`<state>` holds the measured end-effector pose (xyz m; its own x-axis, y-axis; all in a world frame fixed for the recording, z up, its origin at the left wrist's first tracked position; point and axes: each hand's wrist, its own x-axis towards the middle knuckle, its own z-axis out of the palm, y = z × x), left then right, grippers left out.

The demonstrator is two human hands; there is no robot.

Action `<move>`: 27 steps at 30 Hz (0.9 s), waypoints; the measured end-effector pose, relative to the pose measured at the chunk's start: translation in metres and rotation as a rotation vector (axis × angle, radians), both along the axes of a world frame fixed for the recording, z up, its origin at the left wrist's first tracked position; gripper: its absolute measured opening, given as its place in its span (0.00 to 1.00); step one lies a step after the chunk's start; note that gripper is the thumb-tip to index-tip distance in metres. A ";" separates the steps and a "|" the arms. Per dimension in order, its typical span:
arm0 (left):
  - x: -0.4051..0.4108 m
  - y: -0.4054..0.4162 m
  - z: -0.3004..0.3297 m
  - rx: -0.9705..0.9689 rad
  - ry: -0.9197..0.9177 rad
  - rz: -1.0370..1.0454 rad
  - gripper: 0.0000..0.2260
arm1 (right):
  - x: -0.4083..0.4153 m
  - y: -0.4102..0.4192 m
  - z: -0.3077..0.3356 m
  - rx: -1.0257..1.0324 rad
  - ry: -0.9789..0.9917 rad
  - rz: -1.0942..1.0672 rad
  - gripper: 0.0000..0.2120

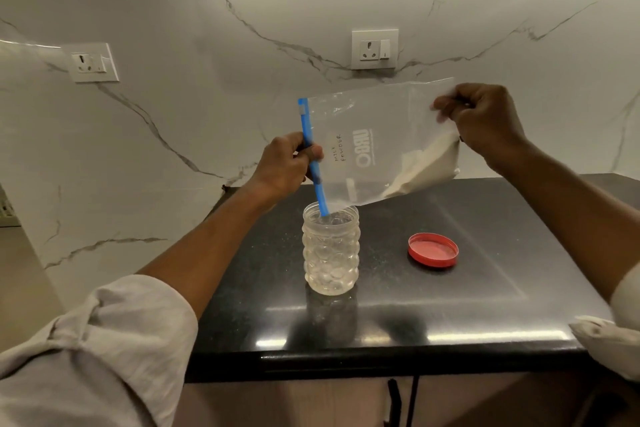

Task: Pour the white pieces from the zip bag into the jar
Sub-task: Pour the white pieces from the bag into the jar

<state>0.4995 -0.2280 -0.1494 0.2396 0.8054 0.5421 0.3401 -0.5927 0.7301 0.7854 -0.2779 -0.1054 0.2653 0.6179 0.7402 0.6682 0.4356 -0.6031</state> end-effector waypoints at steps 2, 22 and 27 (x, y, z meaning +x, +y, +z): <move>0.000 -0.004 -0.006 -0.020 -0.029 0.012 0.06 | -0.006 -0.003 -0.003 -0.009 0.006 -0.018 0.07; -0.014 -0.032 0.005 0.018 -0.081 0.066 0.04 | -0.031 -0.030 0.020 0.051 -0.053 -0.089 0.09; -0.016 -0.029 0.001 -0.009 -0.087 0.053 0.04 | -0.034 -0.032 0.020 0.066 -0.068 -0.093 0.08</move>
